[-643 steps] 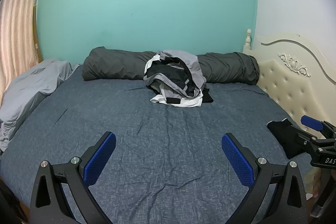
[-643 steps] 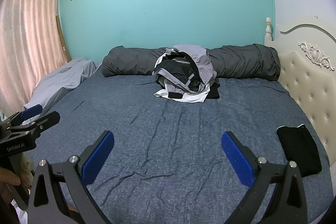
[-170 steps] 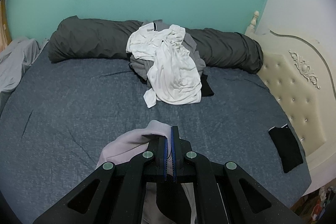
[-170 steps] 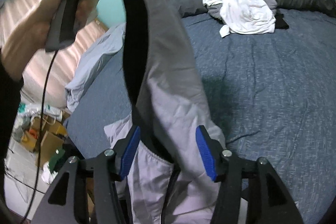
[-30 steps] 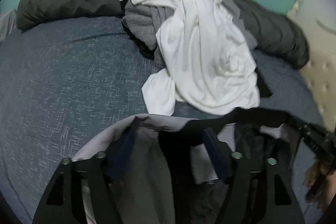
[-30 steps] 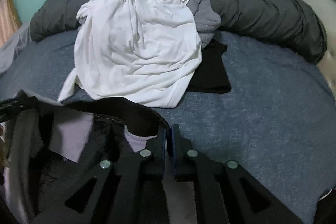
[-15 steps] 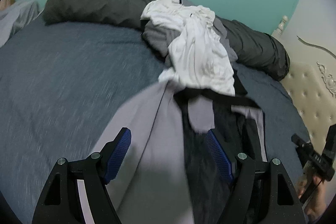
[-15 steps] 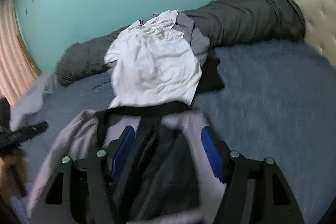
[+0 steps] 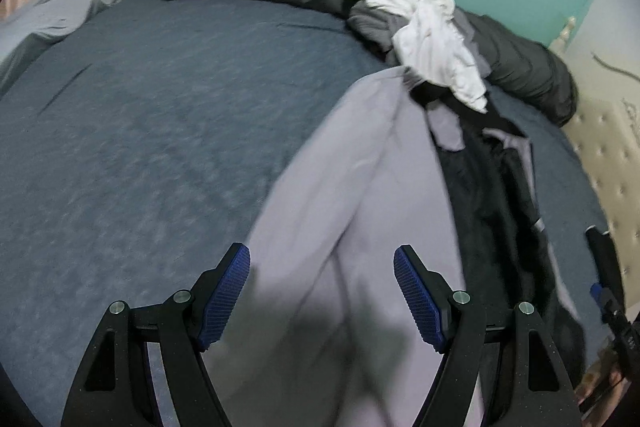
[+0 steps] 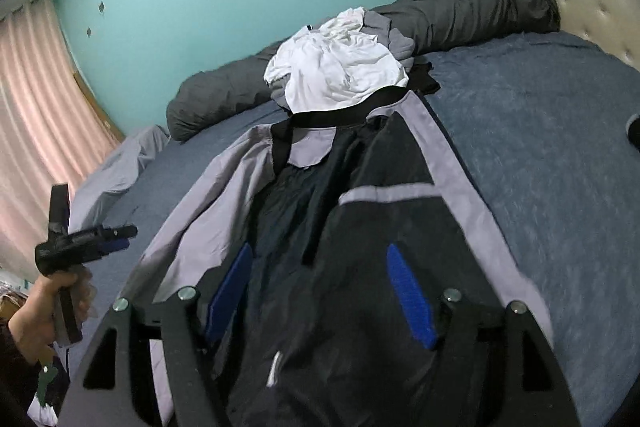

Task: Fold clothes
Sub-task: 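Lower the grey-and-black jacket onto the bed with both grippers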

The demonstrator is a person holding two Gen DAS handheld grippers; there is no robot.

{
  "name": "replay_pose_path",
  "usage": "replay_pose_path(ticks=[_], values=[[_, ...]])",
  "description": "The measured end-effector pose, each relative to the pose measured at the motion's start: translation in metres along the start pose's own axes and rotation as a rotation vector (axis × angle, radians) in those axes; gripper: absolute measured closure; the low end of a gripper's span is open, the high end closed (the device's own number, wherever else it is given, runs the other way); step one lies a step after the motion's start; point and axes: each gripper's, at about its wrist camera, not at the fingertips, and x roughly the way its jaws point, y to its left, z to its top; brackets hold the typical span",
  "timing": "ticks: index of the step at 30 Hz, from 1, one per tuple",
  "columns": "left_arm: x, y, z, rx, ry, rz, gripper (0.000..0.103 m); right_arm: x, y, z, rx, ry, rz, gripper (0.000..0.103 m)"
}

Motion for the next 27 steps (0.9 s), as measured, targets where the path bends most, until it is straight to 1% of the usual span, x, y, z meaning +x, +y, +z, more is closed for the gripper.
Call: replay_pose_path(ticks=[6, 9, 11, 13, 14, 15, 16, 17, 19, 20, 21, 22, 24, 27], values=[[-0.001, 0.012, -0.024, 0.065, 0.048, 0.064, 0.025, 0.017, -0.001, -0.024, 0.006, 0.029, 0.024, 0.031], [0.007, 0.018, -0.038, 0.066, 0.078, 0.077, 0.025, 0.027, -0.002, -0.029, 0.024, 0.039, 0.025, 0.031], [0.013, 0.022, -0.044, 0.062, 0.095, 0.081, 0.026, 0.027, -0.001, -0.032, 0.030, 0.025, 0.053, 0.031], [0.020, 0.025, -0.049, 0.060, 0.109, 0.076, 0.033, 0.029, 0.003, -0.035, 0.009, 0.023, 0.058, 0.031], [0.024, 0.027, -0.051, 0.057, 0.114, 0.074, 0.041, 0.030, 0.006, -0.035, 0.000, 0.026, 0.056, 0.031], [0.027, 0.027, -0.052, 0.055, 0.117, 0.073, 0.046, 0.032, 0.007, -0.036, -0.003, 0.027, 0.064, 0.031], [0.030, 0.028, -0.052, 0.051, 0.120, 0.071, 0.050, 0.032, 0.008, -0.037, 0.001, 0.026, 0.074, 0.031], [0.032, 0.030, -0.052, 0.046, 0.122, 0.068, 0.058, 0.033, 0.009, -0.037, -0.004, 0.027, 0.081, 0.031], [0.036, 0.032, -0.050, 0.045, 0.123, 0.069, 0.077, 0.035, 0.012, -0.037, -0.016, 0.030, 0.094, 0.031], [0.037, 0.033, -0.048, 0.046, 0.119, 0.075, 0.082, 0.036, 0.014, -0.038, -0.027, 0.024, 0.090, 0.031], [0.037, 0.034, -0.046, 0.048, 0.116, 0.081, 0.091, 0.036, 0.016, -0.038, -0.038, 0.017, 0.084, 0.031], [0.037, 0.035, -0.044, 0.048, 0.112, 0.085, 0.097, 0.036, 0.016, -0.038, -0.040, 0.013, 0.088, 0.031], [0.036, 0.042, -0.038, 0.036, 0.110, 0.082, 0.100, 0.038, 0.016, -0.038, -0.036, 0.011, 0.097, 0.031], [0.030, 0.055, -0.026, 0.021, 0.105, 0.083, 0.100, 0.041, 0.015, -0.039, -0.024, 0.017, 0.100, 0.031]])
